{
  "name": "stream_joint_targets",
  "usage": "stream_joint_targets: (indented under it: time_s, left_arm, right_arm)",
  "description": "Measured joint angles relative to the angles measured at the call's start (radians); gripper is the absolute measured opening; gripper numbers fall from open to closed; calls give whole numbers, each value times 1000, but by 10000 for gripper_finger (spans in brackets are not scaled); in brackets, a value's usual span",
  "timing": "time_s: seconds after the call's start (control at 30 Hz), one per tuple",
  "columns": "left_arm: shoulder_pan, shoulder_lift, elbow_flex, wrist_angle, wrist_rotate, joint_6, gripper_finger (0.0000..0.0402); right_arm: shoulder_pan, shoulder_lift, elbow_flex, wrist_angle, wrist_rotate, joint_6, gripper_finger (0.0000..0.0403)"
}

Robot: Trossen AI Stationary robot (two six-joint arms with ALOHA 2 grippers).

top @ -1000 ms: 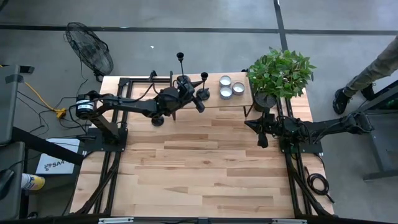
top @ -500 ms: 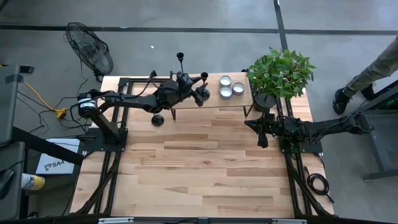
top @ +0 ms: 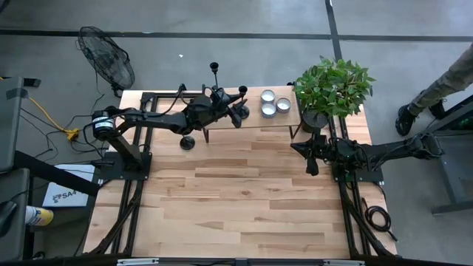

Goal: Pick & Place candle stick holders
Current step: Adjust the black candle holder on the shelf

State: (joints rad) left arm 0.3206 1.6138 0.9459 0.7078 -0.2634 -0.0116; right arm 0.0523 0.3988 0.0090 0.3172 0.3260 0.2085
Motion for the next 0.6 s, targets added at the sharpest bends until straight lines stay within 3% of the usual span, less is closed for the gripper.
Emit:
stream_joint_targets:
  time_s: [0.3, 0.6]
  left_arm:
    - [0, 0, 0, -2, 1, 0, 45]
    - [0, 0, 0, -3, 1, 2, 20]
  right_arm:
    - [0, 0, 0, 0, 0, 0, 3]
    - [0, 0, 0, 0, 0, 0, 4]
